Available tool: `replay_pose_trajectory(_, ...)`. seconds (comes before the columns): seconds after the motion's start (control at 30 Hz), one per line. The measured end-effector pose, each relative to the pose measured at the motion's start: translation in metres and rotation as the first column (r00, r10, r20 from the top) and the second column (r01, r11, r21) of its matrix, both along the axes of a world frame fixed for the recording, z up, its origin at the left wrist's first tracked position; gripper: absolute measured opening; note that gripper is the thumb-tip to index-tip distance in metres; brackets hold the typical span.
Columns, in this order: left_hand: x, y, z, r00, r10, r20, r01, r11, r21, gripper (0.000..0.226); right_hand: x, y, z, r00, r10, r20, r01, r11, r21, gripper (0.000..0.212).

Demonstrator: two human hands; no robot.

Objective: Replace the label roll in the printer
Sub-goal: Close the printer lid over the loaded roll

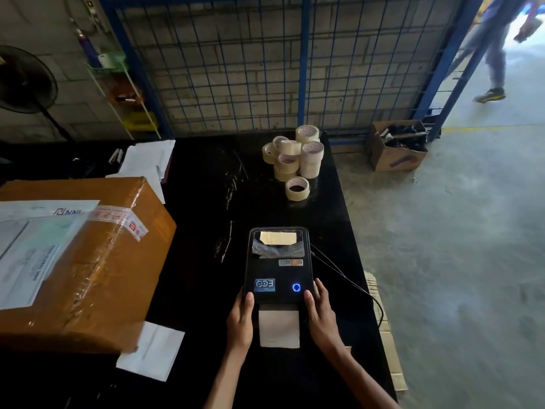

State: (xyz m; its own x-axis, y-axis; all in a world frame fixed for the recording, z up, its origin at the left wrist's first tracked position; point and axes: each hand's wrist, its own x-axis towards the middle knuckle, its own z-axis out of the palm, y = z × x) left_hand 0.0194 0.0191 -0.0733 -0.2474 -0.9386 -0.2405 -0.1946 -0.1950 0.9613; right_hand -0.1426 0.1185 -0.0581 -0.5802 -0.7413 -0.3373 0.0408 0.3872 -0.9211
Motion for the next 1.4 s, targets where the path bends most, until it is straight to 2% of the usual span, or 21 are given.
replay_pose_trajectory(0.27,0.000,0.000,0.002,1.000,-0.010,-0.011,0.010,1.000,-0.017,0.063,-0.003,0.001,0.006,0.998,0.055,0.007,-0.055,0.998,-0.009,0.060)
replay_pose_trajectory(0.5,-0.001,0.000,-0.003,1.000,0.006,-0.001,-0.006,1.000,-0.011,0.049,-0.001,0.003,0.011,0.996,0.083,-0.036,-0.084,0.996,-0.016,0.056)
replay_pose_trajectory(0.67,0.000,0.000,-0.001,1.000,-0.002,0.009,0.002,1.000,-0.013,0.059,0.000,0.003,0.014,0.995,0.081,-0.054,-0.081,0.997,0.003,0.056)
replay_pose_trajectory(1.4,-0.001,-0.002,0.010,1.000,0.026,-0.017,-0.023,0.992,0.126,0.047,0.001,0.004,0.020,0.996,0.084,-0.009,-0.084,0.996,0.008,0.057)
